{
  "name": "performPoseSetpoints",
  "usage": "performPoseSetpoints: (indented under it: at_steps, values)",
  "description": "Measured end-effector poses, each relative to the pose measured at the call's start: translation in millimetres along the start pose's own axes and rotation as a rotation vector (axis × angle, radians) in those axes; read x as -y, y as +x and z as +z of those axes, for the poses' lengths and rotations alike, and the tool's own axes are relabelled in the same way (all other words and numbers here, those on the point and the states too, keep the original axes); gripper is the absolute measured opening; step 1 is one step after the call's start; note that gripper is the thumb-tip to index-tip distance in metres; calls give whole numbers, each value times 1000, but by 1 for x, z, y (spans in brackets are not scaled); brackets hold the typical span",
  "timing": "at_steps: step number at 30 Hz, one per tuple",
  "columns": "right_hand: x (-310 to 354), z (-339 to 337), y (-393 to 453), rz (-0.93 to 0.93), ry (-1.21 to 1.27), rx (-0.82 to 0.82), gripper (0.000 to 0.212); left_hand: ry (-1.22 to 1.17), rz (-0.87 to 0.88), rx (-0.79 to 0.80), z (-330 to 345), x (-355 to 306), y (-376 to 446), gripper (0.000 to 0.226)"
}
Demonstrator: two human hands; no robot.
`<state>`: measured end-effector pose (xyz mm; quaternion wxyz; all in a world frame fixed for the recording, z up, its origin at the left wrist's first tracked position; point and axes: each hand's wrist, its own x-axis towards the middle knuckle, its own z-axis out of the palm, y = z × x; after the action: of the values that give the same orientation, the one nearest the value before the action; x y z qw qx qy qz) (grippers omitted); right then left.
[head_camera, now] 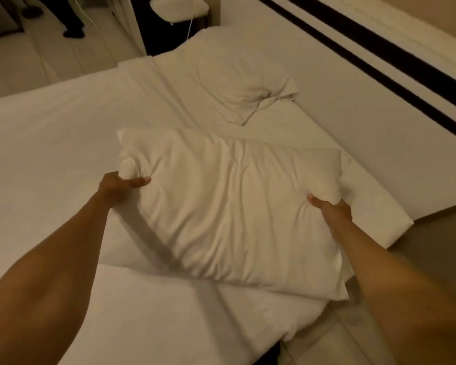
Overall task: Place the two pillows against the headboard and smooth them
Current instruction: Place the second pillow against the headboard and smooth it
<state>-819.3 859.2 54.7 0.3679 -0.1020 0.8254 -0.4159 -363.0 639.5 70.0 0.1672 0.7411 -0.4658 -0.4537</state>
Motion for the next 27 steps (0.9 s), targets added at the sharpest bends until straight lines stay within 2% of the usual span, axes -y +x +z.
performPoseSetpoints:
  at_steps: [3, 7, 13, 17, 27]
  values:
    - [23, -35, -4, -14, 42, -29, 93, -18, 65, 7, 12, -44, -19, 90]
    - [45, -82, 3, -41, 100, -74, 97, 2, 122, -2, 35, -101, -41, 96]
    - [55, -141, 32, -43, 164, -95, 99, 65, 204, 20, 84, -172, -59, 99]
    - [48, -175, 61, -32, 196, -140, 97, 102, 246, 24, 128, -208, -61, 103]
    - [5, -219, 131, 67, 290, -225, 100, 179, 356, 103, 238, -267, -42, 94]
